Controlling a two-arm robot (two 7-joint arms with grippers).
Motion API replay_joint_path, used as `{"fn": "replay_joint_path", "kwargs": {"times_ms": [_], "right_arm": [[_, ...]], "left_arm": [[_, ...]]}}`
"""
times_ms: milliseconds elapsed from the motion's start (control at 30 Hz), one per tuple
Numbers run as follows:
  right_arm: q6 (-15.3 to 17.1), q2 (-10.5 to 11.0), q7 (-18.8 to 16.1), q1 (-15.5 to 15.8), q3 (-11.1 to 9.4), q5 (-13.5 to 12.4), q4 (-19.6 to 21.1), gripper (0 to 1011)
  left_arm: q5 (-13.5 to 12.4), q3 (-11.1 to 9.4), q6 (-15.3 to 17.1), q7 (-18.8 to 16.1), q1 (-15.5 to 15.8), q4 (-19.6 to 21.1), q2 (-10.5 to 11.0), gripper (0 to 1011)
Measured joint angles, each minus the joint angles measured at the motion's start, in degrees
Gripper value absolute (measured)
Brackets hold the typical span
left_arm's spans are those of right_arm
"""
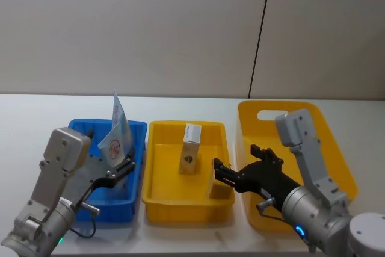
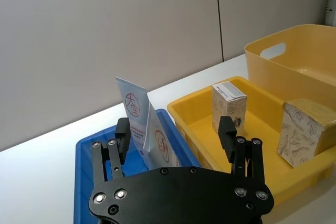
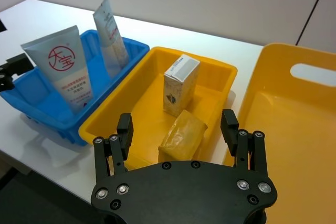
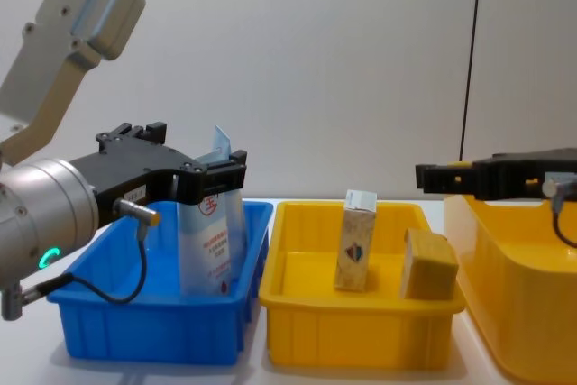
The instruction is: Bimanual collaborative sorting of washing and personal care products
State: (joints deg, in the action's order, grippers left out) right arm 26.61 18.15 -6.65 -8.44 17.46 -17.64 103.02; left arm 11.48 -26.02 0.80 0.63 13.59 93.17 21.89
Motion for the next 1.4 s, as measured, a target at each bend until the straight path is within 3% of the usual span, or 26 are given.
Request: {"fn": "replay_joint_path", "kwargs": {"times_ms": [667,1400], "right_arm": [[2.6,-7.1,7.2,2.0,-0.7,1.1,-1.8,1002],[5.0,-10.1,8.1,-0.2,2.1,3.4,-4.9,1002]], "left_arm": [[0.0,0.0,0.0,0.0,0.0,0.0,0.0,1001],[0.0,0.0,0.0,0.0,0.0,0.0,0.0,1001]]}}
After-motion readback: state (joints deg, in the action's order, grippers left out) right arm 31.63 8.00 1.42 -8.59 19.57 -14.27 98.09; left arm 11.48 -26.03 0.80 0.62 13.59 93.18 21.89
